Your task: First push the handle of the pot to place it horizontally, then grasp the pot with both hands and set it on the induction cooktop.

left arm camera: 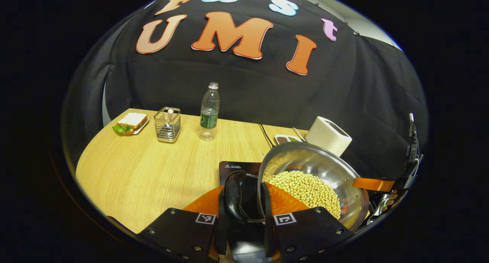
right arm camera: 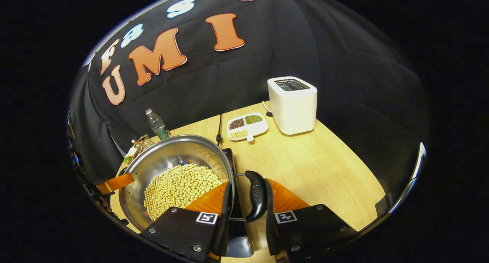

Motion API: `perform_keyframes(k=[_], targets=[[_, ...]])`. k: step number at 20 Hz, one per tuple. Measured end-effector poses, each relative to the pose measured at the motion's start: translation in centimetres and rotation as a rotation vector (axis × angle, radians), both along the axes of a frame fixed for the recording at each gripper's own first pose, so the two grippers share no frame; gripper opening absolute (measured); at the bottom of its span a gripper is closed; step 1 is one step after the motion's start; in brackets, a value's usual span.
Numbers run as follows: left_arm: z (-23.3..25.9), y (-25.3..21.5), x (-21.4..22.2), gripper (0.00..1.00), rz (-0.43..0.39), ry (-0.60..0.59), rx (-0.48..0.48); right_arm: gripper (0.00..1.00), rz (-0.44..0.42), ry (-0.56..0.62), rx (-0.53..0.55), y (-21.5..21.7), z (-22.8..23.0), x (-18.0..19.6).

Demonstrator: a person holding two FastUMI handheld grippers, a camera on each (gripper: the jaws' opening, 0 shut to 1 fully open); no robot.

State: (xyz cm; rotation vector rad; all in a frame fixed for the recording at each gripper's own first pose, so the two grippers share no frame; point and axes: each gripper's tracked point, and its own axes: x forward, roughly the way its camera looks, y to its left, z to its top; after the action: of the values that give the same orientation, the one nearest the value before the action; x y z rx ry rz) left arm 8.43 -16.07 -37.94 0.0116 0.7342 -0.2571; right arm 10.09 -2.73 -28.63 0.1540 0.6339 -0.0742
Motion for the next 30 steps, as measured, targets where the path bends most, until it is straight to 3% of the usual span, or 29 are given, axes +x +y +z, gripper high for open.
perform_keyframes(k=[7,8,9,15,18,19,20,21,23,30], targets=[[-1.2,0.2,0.1,0.39,0.01,0.021,-0.001,0.41,0.016,0.018,-0.017,0.1,-1.2,0.1],[-1.4,0.3,0.1,0.39,0.005,0.024,0.003,0.37,0.017,0.019,-0.022,0.1,-1.3,0.0],[-1.8,0.4,0.1,0.39,0.004,0.03,0.0,0.42,0.011,0.021,-0.026,0.0,-1.5,0.0],[-3.1,0.9,-0.2,0.45,0.027,0.064,-0.03,0.51,0.023,0.0,-0.052,0.2,-1.2,-0.2],[-1.5,1.2,0.1,0.51,-0.018,0.008,0.026,0.59,0.026,-0.017,-0.031,0.2,-0.3,-0.5],[-0.9,1.0,0.1,0.51,-0.03,-0.01,0.042,0.72,0.019,-0.021,-0.033,0.0,0.1,-0.7],[-0.2,1.3,-0.2,0.53,-0.027,-0.022,0.066,0.82,0.01,-0.028,-0.047,-0.3,0.3,-0.8],[0.7,1.5,-0.4,0.65,-0.03,-0.039,0.082,0.94,-0.006,-0.039,-0.077,-0.9,0.8,-0.9],[3.5,1.8,-0.7,0.79,-0.037,-0.092,0.102,0.95,-0.007,-0.097,-0.142,-0.7,3.3,-0.7],[20.5,5.0,-0.9,0.78,0.082,-0.465,0.064,0.95,0.079,-0.357,-0.173,2.0,17.3,-4.4]])
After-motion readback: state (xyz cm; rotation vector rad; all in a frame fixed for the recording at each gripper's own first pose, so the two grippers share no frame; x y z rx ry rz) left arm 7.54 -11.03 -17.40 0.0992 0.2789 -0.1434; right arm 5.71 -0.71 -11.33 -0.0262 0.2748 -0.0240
